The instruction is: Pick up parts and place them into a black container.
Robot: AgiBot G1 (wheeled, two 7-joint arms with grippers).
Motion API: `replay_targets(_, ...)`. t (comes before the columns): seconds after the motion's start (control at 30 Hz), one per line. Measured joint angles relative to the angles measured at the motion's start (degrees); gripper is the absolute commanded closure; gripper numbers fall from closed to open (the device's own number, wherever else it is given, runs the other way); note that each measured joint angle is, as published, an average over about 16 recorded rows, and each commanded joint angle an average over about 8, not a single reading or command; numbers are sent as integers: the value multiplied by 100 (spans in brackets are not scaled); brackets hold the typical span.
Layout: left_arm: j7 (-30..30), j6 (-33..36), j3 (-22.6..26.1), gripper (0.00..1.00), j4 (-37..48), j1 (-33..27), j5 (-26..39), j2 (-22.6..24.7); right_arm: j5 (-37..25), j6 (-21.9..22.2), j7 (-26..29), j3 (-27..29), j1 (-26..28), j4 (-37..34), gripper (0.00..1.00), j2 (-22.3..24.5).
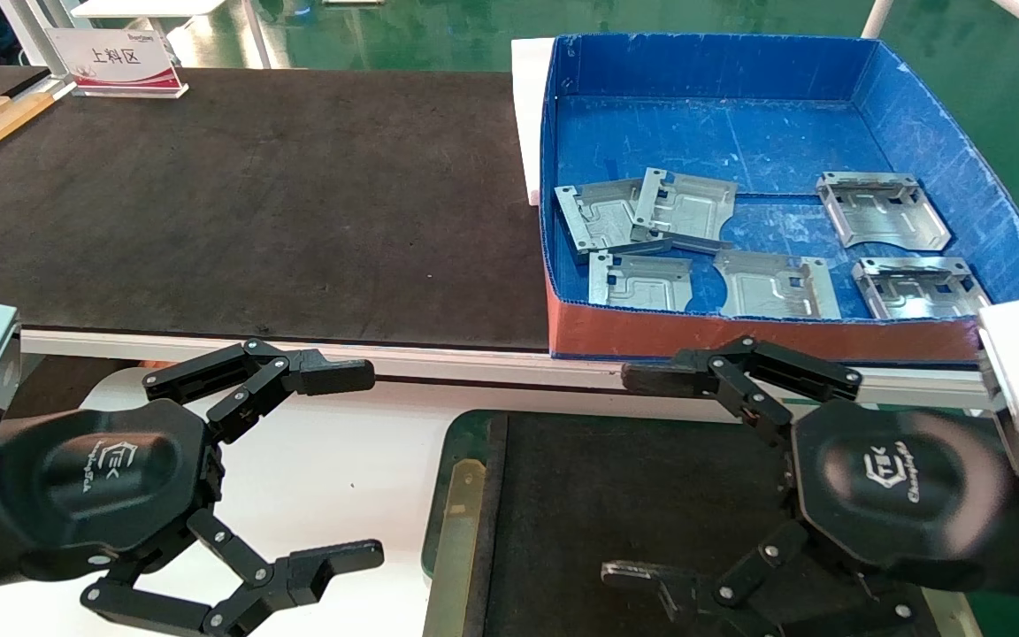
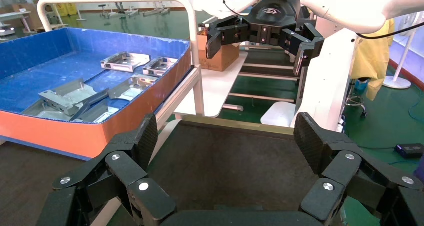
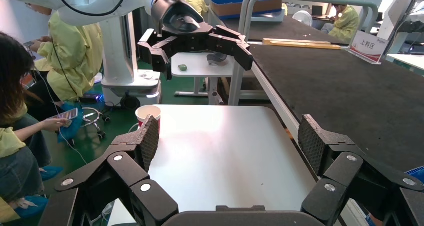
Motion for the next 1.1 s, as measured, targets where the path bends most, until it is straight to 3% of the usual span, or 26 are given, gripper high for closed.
replay_targets(0.97, 0, 0, 0, 0, 0, 0, 0, 0, 0, 0, 0, 0, 0, 0, 0, 0)
replay_targets(1.1, 0, 0, 0, 46, 0, 0, 0, 0, 0, 0, 0, 0, 0, 0, 0, 0)
